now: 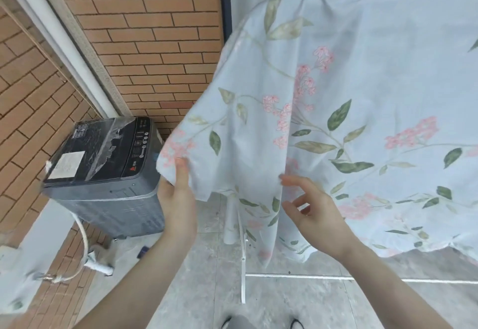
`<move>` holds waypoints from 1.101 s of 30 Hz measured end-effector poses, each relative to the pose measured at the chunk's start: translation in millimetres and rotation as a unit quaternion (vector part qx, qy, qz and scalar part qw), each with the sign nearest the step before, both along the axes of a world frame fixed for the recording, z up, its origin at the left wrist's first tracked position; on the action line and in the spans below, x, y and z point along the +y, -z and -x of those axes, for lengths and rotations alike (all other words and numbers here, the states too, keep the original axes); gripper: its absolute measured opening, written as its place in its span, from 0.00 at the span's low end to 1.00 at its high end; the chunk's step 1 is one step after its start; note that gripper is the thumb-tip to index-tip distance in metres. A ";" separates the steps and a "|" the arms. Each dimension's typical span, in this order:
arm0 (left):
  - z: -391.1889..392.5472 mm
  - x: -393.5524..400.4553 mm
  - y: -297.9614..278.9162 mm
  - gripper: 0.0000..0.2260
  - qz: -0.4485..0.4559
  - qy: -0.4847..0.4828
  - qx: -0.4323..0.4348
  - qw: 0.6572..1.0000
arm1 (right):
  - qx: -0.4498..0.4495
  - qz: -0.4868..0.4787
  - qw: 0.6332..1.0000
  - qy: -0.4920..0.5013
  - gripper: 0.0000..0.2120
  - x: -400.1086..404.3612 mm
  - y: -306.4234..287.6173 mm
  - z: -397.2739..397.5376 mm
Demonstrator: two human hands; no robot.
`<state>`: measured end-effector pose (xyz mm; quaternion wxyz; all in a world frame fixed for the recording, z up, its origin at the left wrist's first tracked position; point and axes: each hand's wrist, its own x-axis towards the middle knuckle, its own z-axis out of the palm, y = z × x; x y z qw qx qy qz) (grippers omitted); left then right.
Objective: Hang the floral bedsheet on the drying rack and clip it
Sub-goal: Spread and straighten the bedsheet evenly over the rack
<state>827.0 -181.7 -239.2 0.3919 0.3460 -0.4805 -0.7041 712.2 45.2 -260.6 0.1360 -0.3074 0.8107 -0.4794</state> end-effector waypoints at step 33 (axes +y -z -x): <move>68.0 80.3 88.8 0.38 -0.057 -0.047 -0.112 0.991 | -0.047 -0.039 0.986 -0.153 0.24 83.8 41.1 72.3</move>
